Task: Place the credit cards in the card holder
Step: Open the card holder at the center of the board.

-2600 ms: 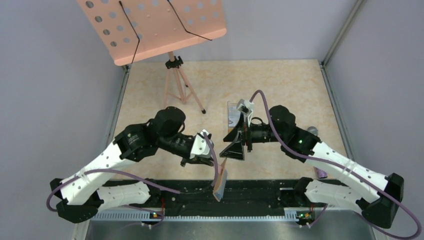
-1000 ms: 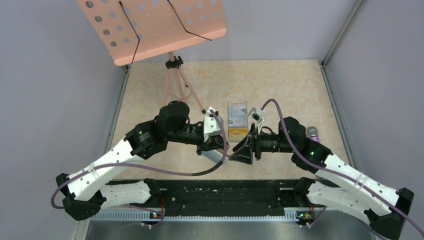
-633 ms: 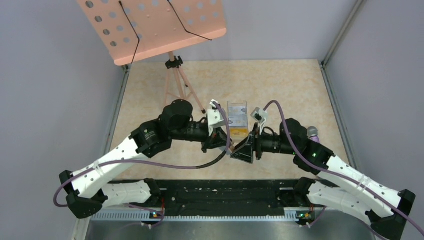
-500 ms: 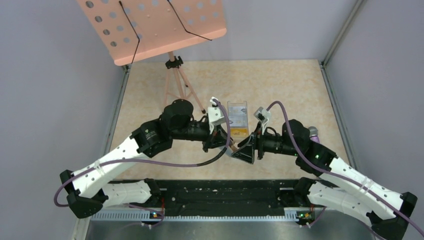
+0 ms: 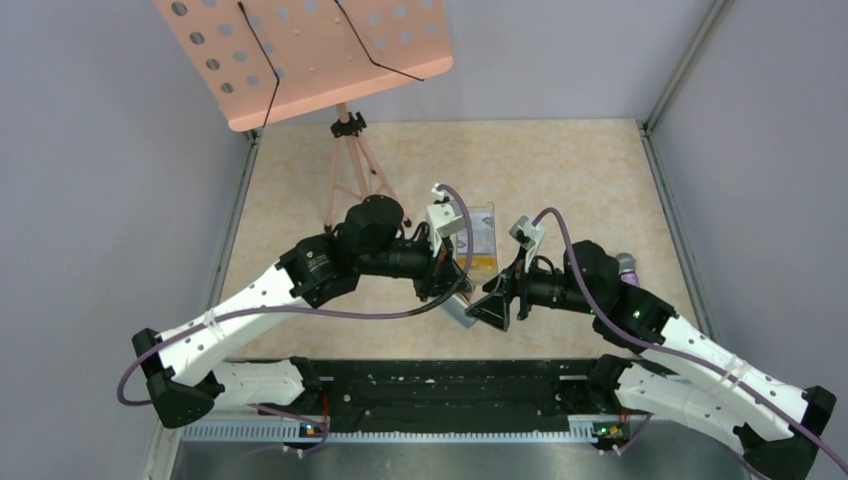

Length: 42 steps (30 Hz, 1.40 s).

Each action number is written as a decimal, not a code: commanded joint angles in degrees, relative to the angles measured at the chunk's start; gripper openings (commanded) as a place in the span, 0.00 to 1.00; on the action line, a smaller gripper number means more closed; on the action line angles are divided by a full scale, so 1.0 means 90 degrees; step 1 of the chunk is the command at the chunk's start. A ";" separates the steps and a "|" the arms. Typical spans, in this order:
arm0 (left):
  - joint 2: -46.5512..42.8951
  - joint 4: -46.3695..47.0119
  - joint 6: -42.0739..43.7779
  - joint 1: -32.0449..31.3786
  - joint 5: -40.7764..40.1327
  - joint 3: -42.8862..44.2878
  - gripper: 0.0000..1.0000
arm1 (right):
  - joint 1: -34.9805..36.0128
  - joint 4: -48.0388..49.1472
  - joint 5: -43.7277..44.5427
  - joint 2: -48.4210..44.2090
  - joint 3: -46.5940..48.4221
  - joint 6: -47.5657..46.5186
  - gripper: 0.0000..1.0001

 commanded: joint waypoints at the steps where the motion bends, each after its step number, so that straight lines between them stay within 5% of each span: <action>1: 0.0199 -0.0091 -0.0451 -0.0012 -0.0073 0.0506 0.00 | 0.0086 -0.0100 -0.0070 -0.0085 0.0347 -0.0262 0.82; 21: 0.0669 -0.0885 -0.0906 0.0015 -0.0785 0.1178 0.00 | 0.0087 -0.0636 -0.0079 -0.0129 0.0785 -0.0506 0.85; 27: 0.0642 -0.0824 -0.1101 0.0083 -0.0586 0.1242 0.00 | 0.0095 -0.0734 0.0350 0.0005 0.0622 -0.0549 0.78; 35: 0.0654 -0.0821 -0.1247 0.0173 -0.0424 0.1249 0.00 | 0.0123 -0.0557 0.0678 0.0145 0.0455 -0.0509 0.55; 37: 0.0651 -0.0823 -0.1247 0.0182 -0.0422 0.1240 0.00 | 0.0128 -0.0516 0.0666 0.0181 0.0441 -0.0514 0.42; 40: 0.0605 -0.0776 -0.1242 0.0197 -0.0455 0.1181 0.00 | 0.0132 -0.0499 0.0654 0.0244 0.0448 -0.0506 0.06; 42: 0.0537 -0.0685 -0.1149 0.0193 -0.0445 0.1083 0.18 | 0.0131 -0.0488 0.0717 0.0265 0.0441 -0.0473 0.00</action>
